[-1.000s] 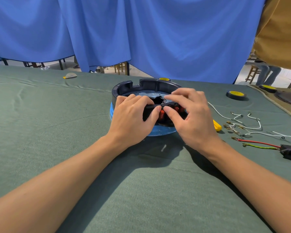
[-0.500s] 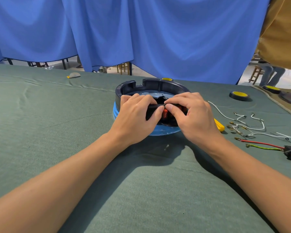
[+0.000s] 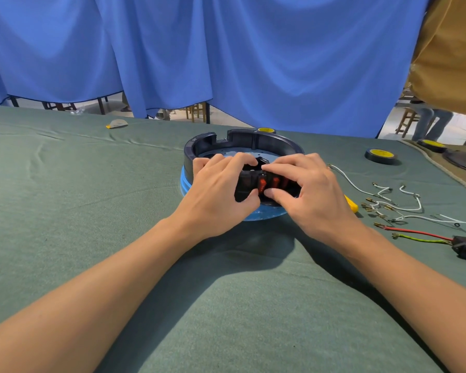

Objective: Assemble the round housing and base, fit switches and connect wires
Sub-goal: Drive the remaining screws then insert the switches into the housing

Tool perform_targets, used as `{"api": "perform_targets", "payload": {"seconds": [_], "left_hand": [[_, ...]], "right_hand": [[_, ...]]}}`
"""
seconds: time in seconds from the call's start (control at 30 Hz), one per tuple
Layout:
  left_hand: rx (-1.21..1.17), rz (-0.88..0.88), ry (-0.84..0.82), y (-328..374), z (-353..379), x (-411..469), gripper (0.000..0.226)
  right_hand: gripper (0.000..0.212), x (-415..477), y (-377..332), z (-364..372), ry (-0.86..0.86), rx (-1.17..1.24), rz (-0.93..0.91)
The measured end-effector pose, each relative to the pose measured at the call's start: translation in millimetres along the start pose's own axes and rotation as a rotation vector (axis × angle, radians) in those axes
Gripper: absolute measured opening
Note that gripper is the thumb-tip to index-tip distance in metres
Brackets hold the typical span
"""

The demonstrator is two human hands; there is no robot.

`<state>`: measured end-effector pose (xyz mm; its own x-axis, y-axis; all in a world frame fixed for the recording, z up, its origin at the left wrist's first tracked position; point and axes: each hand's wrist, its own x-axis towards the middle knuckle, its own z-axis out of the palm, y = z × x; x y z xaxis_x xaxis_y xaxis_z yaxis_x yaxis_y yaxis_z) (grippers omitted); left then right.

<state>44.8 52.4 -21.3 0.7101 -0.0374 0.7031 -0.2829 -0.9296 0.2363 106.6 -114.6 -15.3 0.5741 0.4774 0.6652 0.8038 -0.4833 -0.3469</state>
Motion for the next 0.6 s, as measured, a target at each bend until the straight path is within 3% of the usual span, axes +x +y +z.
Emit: {"api": "perform_targets", "payload": {"seconds": [0.43,0.6], "left_hand": [[0.028,-0.021,0.061,0.3,3.9,-0.3,0.038],[0.075,-0.028,0.094,2.9,4.9,-0.3,0.037]], "right_hand": [[0.033,2.1,-4.7,2.5,0.057,-0.200,-0.082],[0.032,-3.0,-2.8,0.2,0.035,-0.086,-0.071]]}}
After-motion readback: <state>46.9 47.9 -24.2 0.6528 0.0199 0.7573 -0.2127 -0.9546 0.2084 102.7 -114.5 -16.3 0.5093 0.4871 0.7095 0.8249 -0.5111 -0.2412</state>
